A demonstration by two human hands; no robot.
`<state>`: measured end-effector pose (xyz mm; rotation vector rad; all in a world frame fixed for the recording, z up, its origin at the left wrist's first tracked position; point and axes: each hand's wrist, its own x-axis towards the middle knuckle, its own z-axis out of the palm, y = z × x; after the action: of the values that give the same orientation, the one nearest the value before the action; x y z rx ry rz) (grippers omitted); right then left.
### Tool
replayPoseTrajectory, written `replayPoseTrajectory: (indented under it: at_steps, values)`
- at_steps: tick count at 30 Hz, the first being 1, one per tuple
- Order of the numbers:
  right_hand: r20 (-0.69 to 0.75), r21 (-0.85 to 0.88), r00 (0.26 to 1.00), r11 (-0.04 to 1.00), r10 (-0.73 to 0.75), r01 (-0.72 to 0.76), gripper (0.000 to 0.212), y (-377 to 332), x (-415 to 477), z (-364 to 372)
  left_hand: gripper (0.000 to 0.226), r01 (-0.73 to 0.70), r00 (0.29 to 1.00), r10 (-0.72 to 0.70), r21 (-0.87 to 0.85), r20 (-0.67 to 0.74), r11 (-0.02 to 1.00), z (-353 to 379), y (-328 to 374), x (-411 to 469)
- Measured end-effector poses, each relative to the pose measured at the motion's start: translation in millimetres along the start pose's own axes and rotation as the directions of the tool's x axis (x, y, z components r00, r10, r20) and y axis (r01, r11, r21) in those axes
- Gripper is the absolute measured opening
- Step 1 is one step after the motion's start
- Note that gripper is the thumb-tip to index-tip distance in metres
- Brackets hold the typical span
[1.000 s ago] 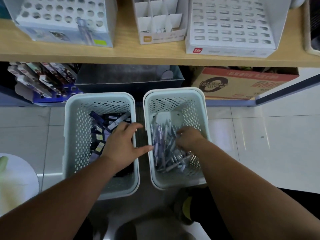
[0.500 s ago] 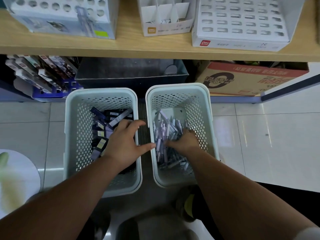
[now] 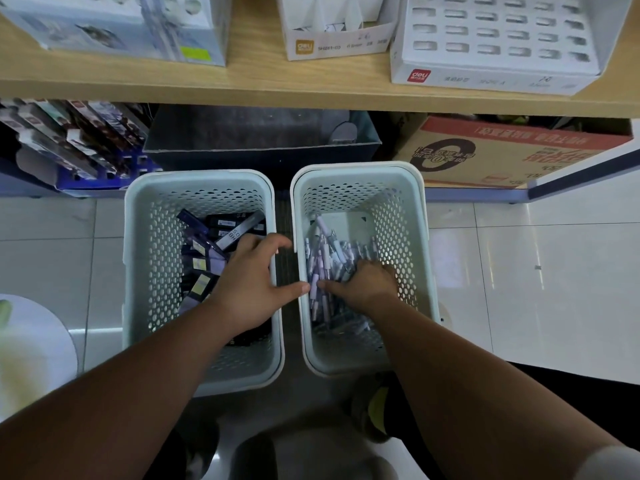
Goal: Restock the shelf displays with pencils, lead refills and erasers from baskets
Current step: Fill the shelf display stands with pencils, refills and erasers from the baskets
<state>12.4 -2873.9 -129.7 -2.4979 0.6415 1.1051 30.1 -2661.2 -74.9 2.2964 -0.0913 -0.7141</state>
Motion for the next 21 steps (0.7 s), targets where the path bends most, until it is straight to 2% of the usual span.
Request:
replayPoseTrajectory:
  at_steps: [8, 10, 14, 21]
  values:
    - [-0.024, 0.067, 0.999, 0.997, -0.03, 0.031, 0.052, -3.8, -5.0, 4.5, 0.076, 0.015, 0.999, -0.012, 0.065, -0.046, 0.998, 2.9, 3.9, -2.3]
    - [-0.042, 0.054, 0.998, 0.998, -0.037, 0.039, 0.049, -3.4, -3.7, 3.7, 0.086, 0.013, 0.999, -0.011, 0.049, -0.052, 0.999, 2.4, 4.1, -2.9]
    - [-0.062, -0.15, 0.994, 0.986, -0.089, 0.078, 0.056, -9.9, -4.5, 0.1, 0.113, 0.019, 0.999, -0.019, -0.009, -0.045, 1.0, -0.7, 6.3, -3.4]
    - [0.02, -0.207, 0.994, 0.972, -0.11, 0.111, 0.052, -20.4, 3.9, -9.8, 0.119, -0.001, 0.999, -0.002, -0.068, -0.046, 0.998, -0.9, -3.6, -1.1]
